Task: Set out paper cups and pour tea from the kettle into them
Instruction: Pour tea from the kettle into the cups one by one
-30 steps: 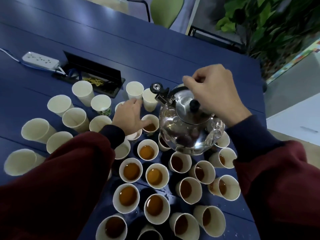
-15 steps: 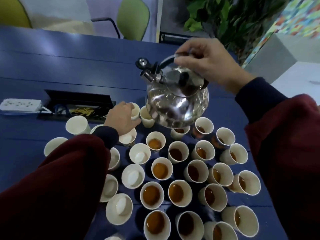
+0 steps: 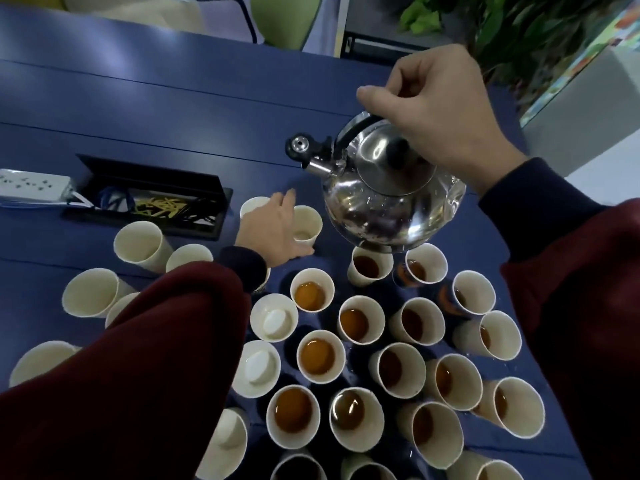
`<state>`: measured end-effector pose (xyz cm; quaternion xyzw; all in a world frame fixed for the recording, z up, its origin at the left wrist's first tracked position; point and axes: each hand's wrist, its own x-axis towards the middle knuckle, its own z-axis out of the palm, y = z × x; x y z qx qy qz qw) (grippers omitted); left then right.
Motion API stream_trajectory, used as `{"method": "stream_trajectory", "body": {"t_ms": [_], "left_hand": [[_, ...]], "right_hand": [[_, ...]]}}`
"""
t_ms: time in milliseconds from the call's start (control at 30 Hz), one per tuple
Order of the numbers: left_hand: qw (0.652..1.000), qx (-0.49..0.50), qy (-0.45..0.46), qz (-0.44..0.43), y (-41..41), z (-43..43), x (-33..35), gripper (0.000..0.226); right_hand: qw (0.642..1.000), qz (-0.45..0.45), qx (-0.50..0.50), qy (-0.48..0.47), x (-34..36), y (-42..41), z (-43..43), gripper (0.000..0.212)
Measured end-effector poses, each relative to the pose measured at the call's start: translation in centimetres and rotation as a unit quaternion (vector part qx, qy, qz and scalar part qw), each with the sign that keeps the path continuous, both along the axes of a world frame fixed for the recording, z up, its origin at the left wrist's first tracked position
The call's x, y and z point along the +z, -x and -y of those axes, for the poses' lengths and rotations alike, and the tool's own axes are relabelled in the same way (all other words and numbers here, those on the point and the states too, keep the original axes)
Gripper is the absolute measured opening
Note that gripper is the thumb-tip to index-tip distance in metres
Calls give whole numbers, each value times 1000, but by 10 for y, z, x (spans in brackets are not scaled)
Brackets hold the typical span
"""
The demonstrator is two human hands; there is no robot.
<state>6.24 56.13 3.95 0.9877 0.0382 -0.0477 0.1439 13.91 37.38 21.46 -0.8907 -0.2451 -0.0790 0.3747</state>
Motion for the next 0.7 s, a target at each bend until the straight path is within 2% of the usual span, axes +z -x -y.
{"method": "stream_trajectory", "body": {"t_ms": [67, 133, 267, 467, 700], "left_hand": [[1000, 7, -9, 3, -5, 3, -3, 74], [1000, 13, 1, 6, -6, 5, -6, 61], [998, 14, 49, 31, 9, 10, -11, 58], [989, 37, 141, -2, 34, 15, -20, 66], [982, 72, 175, 20, 43, 23, -23, 52]], "right_hand": [[1000, 5, -8, 19, -3, 1, 3, 40], [999, 9, -14, 38, -5, 4, 9, 39], [998, 15, -22, 58, -6, 13, 19, 37], [996, 14, -37, 81, -7, 28, 29, 35], [994, 10, -41, 98, -12, 47, 31, 36]]}}
